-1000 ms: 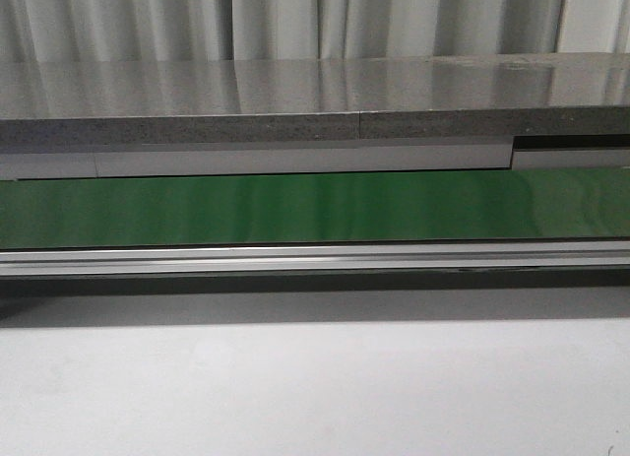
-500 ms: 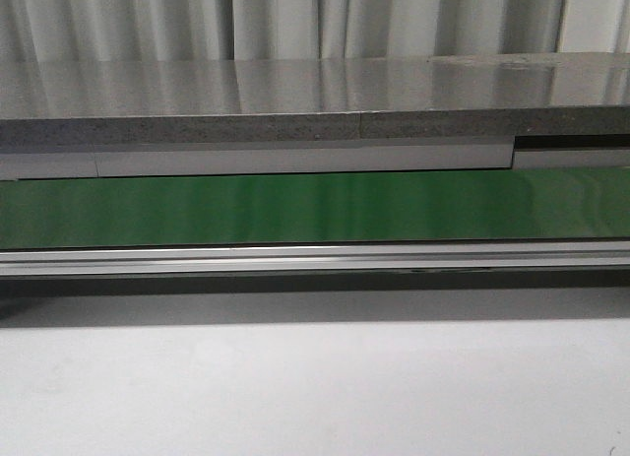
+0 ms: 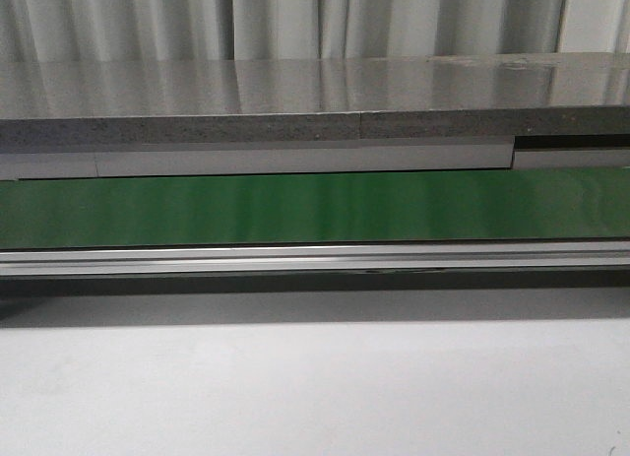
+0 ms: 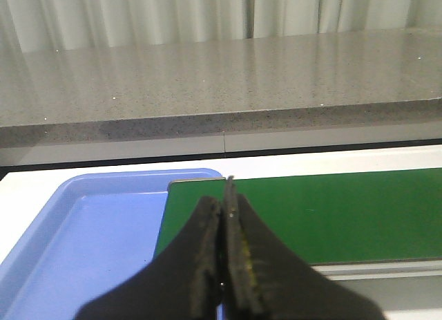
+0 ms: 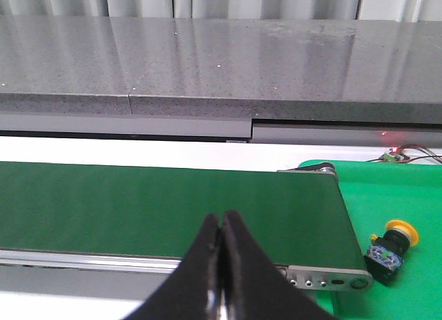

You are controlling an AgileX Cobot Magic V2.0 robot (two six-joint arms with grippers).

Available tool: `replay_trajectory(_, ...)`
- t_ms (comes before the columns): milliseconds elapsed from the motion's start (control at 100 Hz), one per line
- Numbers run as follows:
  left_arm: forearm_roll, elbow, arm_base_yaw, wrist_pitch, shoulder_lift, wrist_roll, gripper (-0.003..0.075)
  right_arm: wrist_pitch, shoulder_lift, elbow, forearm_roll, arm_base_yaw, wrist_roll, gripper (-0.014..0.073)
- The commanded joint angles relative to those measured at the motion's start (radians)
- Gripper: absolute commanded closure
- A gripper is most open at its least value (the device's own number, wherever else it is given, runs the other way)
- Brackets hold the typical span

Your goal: Move button from left to right

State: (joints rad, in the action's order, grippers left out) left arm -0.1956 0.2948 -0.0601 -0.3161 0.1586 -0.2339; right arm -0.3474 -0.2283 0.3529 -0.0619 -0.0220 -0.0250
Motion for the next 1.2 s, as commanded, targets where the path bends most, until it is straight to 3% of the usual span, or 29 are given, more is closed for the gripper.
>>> replay_trajectory(0,-0.015,0.027,0.006,0.079,0.012,0.001,0.0739,0.072,-0.008,0.025,-0.004,-0.001,-0.011,0.0662)
replay_trajectory(330,-0.015,0.027,0.006,0.079,0.012,0.001,0.0739,0.073,-0.008,0.025,-0.004,-0.001,-0.011,0.0662)
replay_trajectory(630,-0.015,0.027,0.006,0.079,0.012,0.001,0.0739,0.195,-0.001,-0.073,0.002,-0.001,-0.003,0.0662)
replay_trajectory(1190,-0.015,0.027,0.006,0.077,0.012,0.001,0.0739,0.26,0.254,-0.307,0.042,-0.008,0.036,0.0662)
